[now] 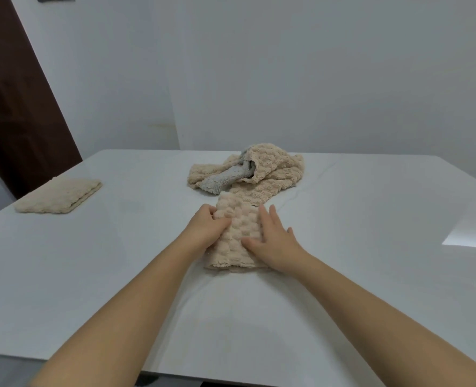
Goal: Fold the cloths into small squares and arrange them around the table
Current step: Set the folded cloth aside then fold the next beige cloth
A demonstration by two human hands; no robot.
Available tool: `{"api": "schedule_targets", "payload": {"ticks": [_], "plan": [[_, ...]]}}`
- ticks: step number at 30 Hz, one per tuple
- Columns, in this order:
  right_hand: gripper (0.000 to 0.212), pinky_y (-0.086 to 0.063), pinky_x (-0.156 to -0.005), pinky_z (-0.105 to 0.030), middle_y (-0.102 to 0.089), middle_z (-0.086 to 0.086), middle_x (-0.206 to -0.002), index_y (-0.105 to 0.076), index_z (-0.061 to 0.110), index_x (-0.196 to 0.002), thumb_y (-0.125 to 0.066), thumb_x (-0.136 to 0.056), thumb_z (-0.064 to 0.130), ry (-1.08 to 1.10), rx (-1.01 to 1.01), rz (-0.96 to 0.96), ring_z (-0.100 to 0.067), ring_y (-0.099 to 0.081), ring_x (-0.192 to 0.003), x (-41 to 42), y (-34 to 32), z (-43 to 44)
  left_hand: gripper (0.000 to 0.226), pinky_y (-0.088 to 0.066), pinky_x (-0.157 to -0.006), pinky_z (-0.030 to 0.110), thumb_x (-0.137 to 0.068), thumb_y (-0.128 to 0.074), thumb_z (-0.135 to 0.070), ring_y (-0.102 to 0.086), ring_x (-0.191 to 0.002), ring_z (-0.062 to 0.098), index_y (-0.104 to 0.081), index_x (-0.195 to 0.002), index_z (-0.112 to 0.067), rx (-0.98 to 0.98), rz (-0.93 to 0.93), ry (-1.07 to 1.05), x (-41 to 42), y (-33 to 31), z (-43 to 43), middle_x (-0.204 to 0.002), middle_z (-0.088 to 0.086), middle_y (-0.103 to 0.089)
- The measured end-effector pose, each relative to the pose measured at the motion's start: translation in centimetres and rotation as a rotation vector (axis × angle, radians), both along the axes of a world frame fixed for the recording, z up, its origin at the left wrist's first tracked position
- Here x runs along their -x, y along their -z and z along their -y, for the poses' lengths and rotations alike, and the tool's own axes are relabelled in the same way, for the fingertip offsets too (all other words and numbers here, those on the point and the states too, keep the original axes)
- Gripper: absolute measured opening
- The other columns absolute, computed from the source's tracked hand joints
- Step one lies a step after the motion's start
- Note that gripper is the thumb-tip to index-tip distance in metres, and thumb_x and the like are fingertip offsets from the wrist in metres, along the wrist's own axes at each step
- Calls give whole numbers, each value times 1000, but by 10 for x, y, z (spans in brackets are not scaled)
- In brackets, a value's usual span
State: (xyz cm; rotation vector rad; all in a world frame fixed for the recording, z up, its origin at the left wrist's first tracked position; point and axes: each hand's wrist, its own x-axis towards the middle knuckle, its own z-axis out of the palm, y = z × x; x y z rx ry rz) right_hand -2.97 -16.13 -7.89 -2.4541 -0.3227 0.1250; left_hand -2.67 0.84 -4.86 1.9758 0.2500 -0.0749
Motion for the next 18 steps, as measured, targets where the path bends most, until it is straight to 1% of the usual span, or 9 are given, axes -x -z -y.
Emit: {"api": "schedule_targets", "payload": {"ticks": [2,3,5,7,9,11,14,16,18], "plan": [[73,-34,-106,-21,-38,11,-139,-20,20,-146,-61,-91,44,90,-448,-7,-9,-43,-127,-3,-8,1,29,-54,-70,33,-91,-64,-20,-69,-88,20,-50,-116,-14,189,102,28,4,2,-1,-105,9,-68],[63,-41,-99,-17,-44,16,-129,-28,23,-138,-64,-90,42,145,-642,-76,-6,-51,-117,-5,-14,0,30,-56,-72,33,-92,-64,-17,-70,-88,20,-50,-119,-14,276,143,38,6,1,-2,-106,9,-69],[65,-52,-93,-30,-59,9,-128,-44,16,-136,-69,-85,47,223,-936,-308,-14,-64,-109,-13,-18,0,33,-57,-79,36,-92,-63,-11,-70,-94,23,-51,-124,-11,386,199,40,6,-1,-7,-108,11,-70],[49,-58,-80,-35,-74,-5,-109,-61,10,-120,-71,-85,43,242,-1080,-491,-21,-72,-94,-19,-21,-3,31,-57,-81,36,-93,-61,-8,-70,-97,23,-56,-123,-11,416,220,46,5,-4,-13,-110,11,-70],[40,-58,-74,-34,-75,-9,-100,-65,6,-112,-72,-86,36,254,-1115,-572,-23,-73,-89,-19,-22,-8,24,-57,-74,31,-92,-60,-8,-71,-92,20,-62,-115,-14,418,219,32,6,-7,-19,-107,8,-72],[40,-59,-71,-36,-75,-12,-99,-64,2,-115,-75,-84,26,291,-1173,-574,-25,-74,-87,-19,-22,-14,17,-55,-65,28,-92,-61,-11,-71,-85,17,-64,-108,-17,391,179,-22,5,-7,-23,-103,6,-73],[60,-60,-68,-37,-72,-15,-108,-54,4,-127,-82,-77,19,358,-1242,-470,-27,-73,-89,-22,-15,-22,17,-55,-70,34,-93,-58,-30,-69,-88,20,-62,-103,-17,287,126,-97,6,-1,-24,-101,5,-71],[71,-59,-80,-39,-66,-12,-119,-45,16,-133,-84,-74,23,386,-1190,-350,-24,-70,-98,-22,-11,-27,35,-53,-78,37,-94,-48,-47,-65,-89,19,-60,-100,-15,148,158,-159,6,2,-22,-98,3,-67],[76,-49,-98,-39,-58,-7,-130,-39,24,-142,-80,-78,29,398,-988,-136,-21,-61,-112,-18,-10,-29,41,-45,-72,34,-97,-39,-49,-56,-81,16,-55,-94,-10,-78,230,-229,7,4,-19,-91,1,-60]]}}
